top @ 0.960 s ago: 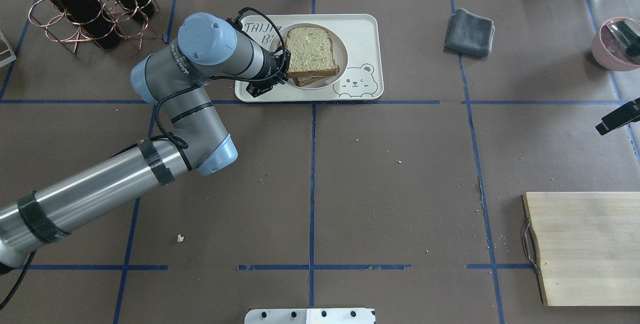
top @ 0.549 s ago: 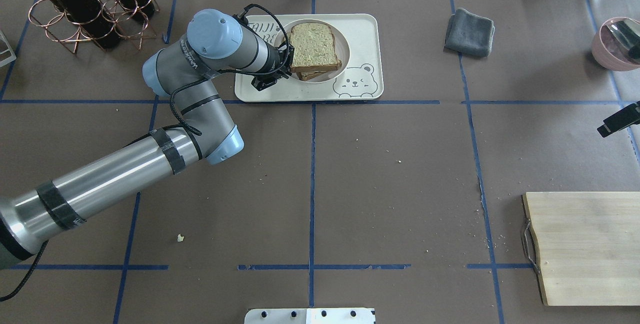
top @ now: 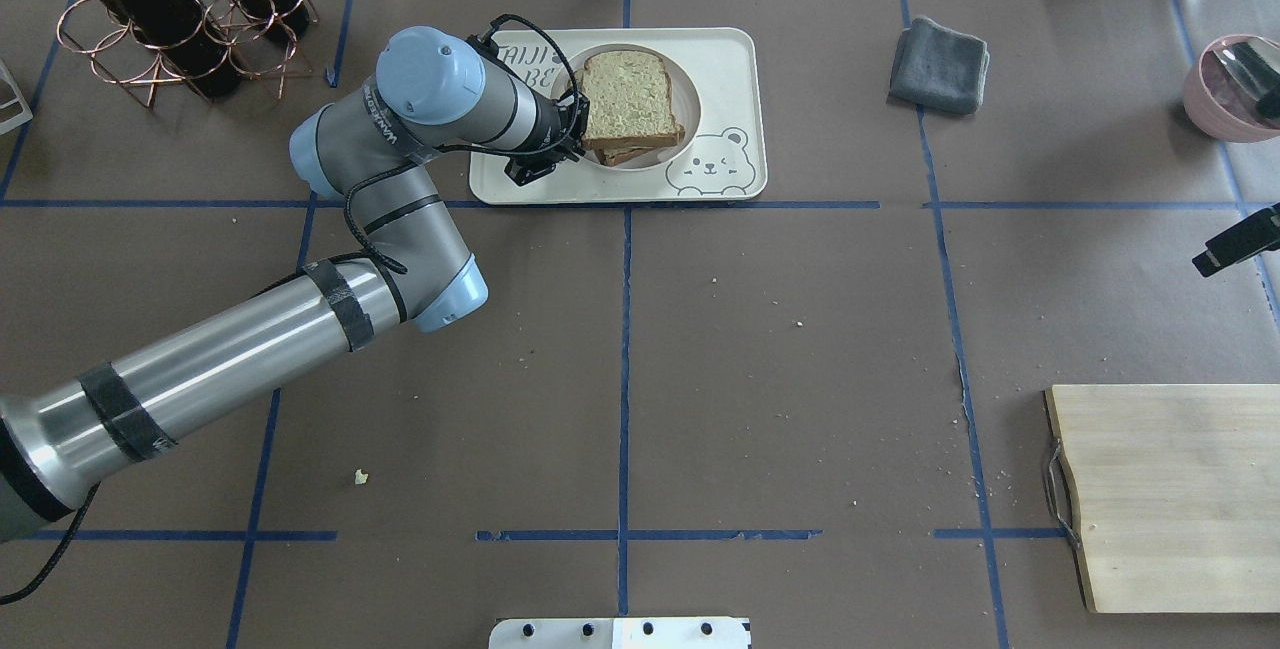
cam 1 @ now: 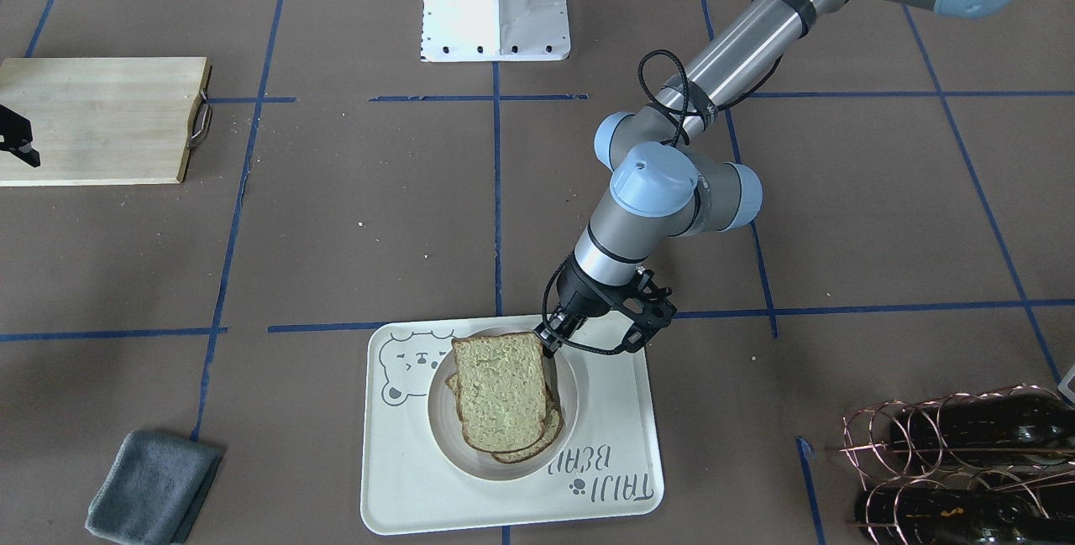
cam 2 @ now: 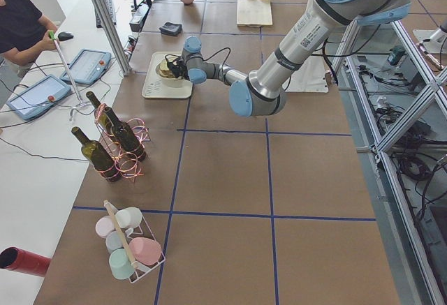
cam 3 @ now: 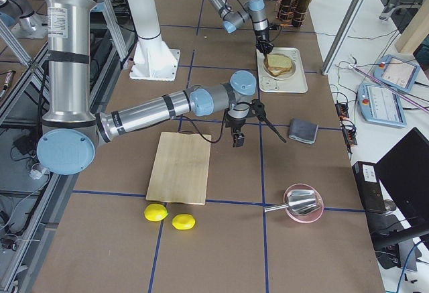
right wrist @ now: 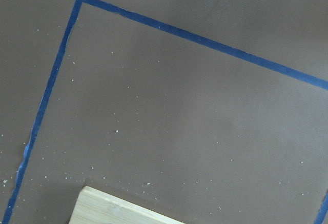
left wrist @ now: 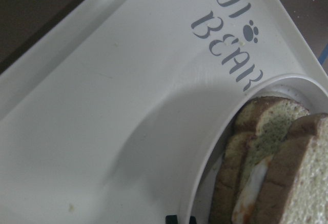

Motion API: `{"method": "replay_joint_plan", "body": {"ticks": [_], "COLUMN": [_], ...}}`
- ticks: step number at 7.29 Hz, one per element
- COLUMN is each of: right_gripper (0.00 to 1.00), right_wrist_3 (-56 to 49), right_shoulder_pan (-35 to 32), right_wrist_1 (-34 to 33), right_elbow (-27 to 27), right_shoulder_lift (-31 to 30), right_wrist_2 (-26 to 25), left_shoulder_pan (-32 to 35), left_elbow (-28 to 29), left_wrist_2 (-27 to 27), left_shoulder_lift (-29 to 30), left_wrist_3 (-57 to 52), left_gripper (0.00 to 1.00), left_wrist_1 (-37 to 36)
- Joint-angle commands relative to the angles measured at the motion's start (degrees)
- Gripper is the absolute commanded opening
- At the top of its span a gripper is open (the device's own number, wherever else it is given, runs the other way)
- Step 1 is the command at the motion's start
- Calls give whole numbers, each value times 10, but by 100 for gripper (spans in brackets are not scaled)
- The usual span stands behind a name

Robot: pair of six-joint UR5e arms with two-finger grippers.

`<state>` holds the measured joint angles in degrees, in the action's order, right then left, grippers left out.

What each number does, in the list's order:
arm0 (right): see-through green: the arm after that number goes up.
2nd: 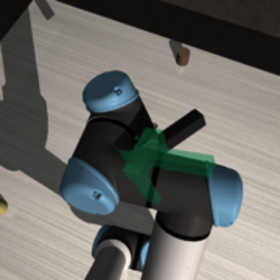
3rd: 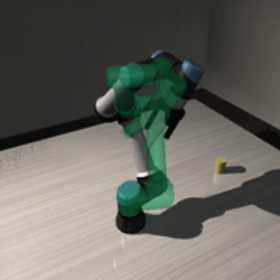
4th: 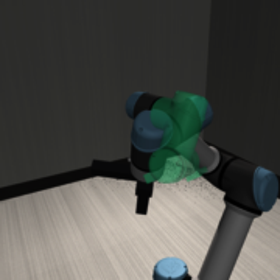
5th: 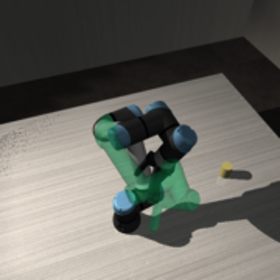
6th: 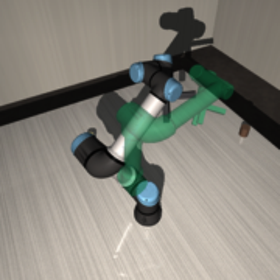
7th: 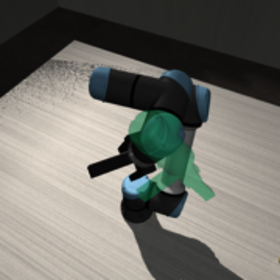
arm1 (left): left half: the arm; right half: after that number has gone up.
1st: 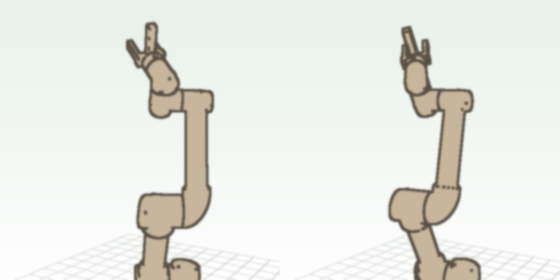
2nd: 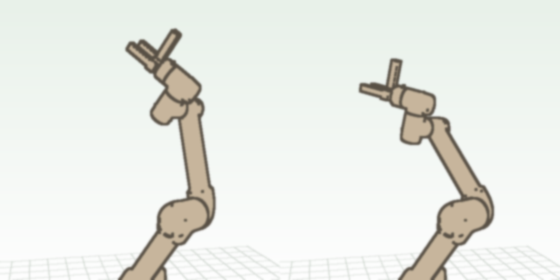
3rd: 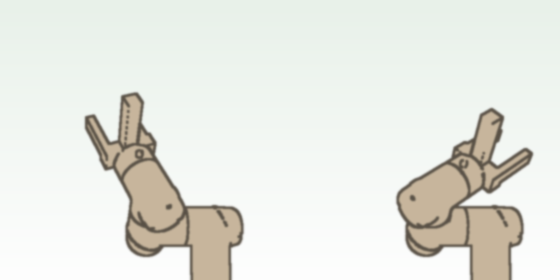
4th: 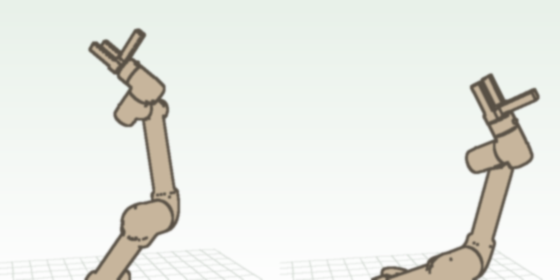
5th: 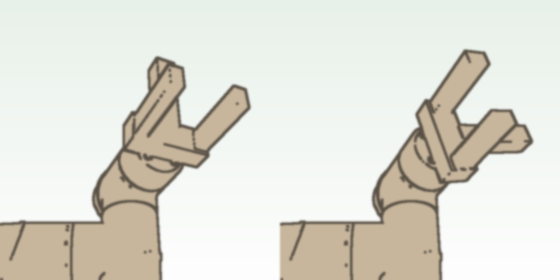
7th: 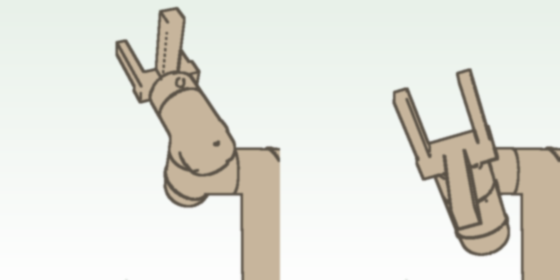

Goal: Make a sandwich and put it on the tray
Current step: 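Carry the plate with the left gripper onto the white bear tray, then release the plate and withdraw the left arm from the tray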

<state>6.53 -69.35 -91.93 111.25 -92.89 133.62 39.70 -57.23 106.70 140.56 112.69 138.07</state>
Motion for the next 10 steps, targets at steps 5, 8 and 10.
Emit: {"method": "replay_joint_plan", "body": {"ticks": [5, 8, 10], "right_gripper": [100, 100, 100], "right_wrist_3": [0, 5, 4], "right_shoulder_pan": [-2, -24, -74], "right_wrist_1": [-1, -5, -18], "right_elbow": [7, 15, 12], "right_shoulder_lift": [0, 10, 11], "right_wrist_2": [9, 4, 9], "left_shoulder_pan": [15, 51, 103], "left_elbow": [-141, -352, -453], "left_wrist_2": [20, 106, 133], "left_shoulder_lift": [-111, -315, -479], "left_wrist_3": [-108, -269, -466], "left_gripper": [50, 50, 50], "left_wrist_1": [-3, -6, -6]}}
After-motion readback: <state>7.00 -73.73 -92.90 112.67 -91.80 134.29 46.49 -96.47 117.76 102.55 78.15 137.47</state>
